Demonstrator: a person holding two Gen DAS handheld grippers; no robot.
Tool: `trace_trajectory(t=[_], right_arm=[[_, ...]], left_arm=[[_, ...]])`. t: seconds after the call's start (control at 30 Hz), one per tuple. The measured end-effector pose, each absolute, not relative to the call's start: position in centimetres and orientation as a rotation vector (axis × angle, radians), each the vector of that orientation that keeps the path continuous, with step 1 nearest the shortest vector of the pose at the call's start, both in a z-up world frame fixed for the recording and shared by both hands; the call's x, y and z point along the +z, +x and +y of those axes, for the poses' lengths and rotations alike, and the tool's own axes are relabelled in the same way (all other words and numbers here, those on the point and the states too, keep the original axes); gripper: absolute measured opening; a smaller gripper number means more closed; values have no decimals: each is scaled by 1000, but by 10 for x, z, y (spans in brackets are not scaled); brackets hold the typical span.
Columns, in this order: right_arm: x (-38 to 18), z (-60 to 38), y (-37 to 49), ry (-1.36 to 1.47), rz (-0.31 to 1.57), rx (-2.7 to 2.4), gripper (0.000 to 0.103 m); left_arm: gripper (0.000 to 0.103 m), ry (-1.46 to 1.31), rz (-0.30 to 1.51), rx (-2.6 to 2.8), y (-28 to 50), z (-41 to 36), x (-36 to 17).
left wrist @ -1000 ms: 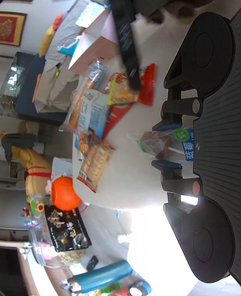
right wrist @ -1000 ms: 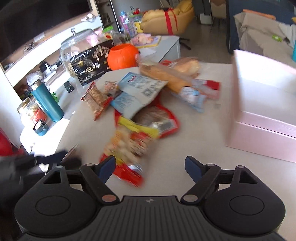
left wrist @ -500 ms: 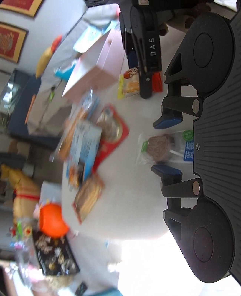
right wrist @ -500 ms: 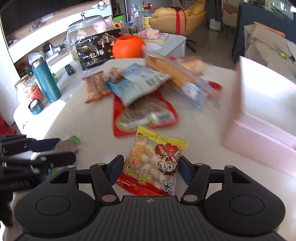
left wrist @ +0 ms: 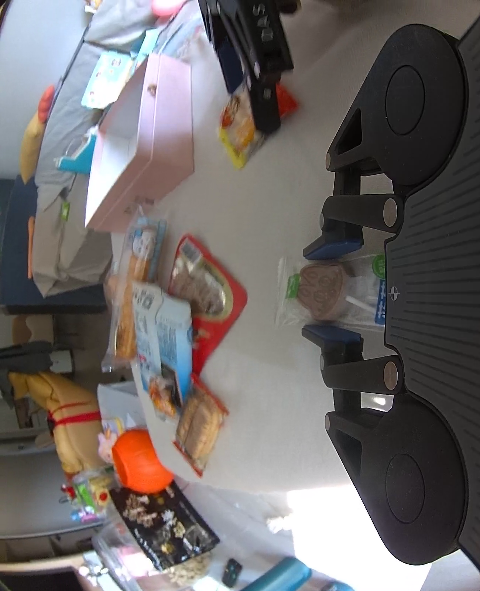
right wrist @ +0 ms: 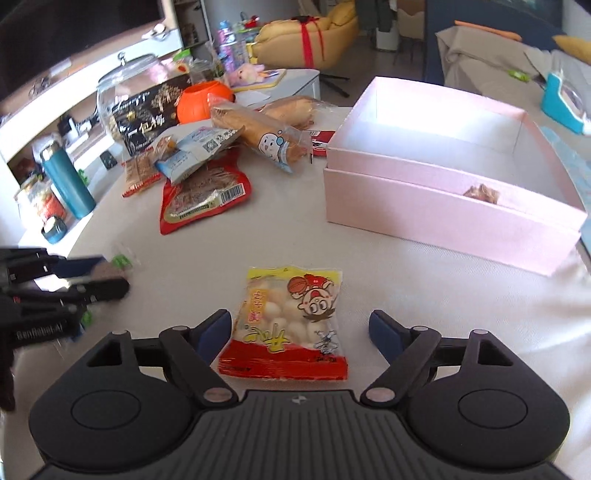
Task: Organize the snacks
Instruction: 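Carry both snacks over the pink box and open both grippers to drop them, then grasp the brown cake packet with the left gripper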
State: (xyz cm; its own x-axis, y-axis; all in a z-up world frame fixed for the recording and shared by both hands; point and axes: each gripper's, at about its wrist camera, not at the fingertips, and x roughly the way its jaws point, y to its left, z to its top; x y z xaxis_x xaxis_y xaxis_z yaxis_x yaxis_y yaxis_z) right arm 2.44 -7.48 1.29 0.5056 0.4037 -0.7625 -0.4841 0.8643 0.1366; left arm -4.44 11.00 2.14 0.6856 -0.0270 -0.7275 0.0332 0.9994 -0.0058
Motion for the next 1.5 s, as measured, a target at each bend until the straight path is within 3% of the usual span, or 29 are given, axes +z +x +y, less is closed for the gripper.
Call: trace_trajectory(t=[0.13,0.23,0.37,0.57,0.8,0.87,0.97,1.27,1.5], right_arm=[[10,-63,18,-120,860,531,83],[10,-54,9,-221,816,521,62],[19,-71,5,-212,811,560,58],[51,-126,-1,-115,740,528,58],[112,-167,27,-57,498,382,58],[118,-169,46,-52,442,336,60],[111,-168,65,-67,399,284,78],[66,-182,74,-9,562,324,78],[51,-137,66,-37,610,429,78]], left_arm=[[42,0,819,-81,-51,97,22],[41,11,818,-110,-54,86,22],[41,14,816,-122,-54,73,23],[41,-56,694,-230,-23,54,75],[43,-116,473,-359,76,11,154],[46,-165,502,-372,114,3,153],[42,-189,520,-326,144,-2,136],[42,-242,514,-183,95,53,80],[42,-257,518,112,40,129,63]])
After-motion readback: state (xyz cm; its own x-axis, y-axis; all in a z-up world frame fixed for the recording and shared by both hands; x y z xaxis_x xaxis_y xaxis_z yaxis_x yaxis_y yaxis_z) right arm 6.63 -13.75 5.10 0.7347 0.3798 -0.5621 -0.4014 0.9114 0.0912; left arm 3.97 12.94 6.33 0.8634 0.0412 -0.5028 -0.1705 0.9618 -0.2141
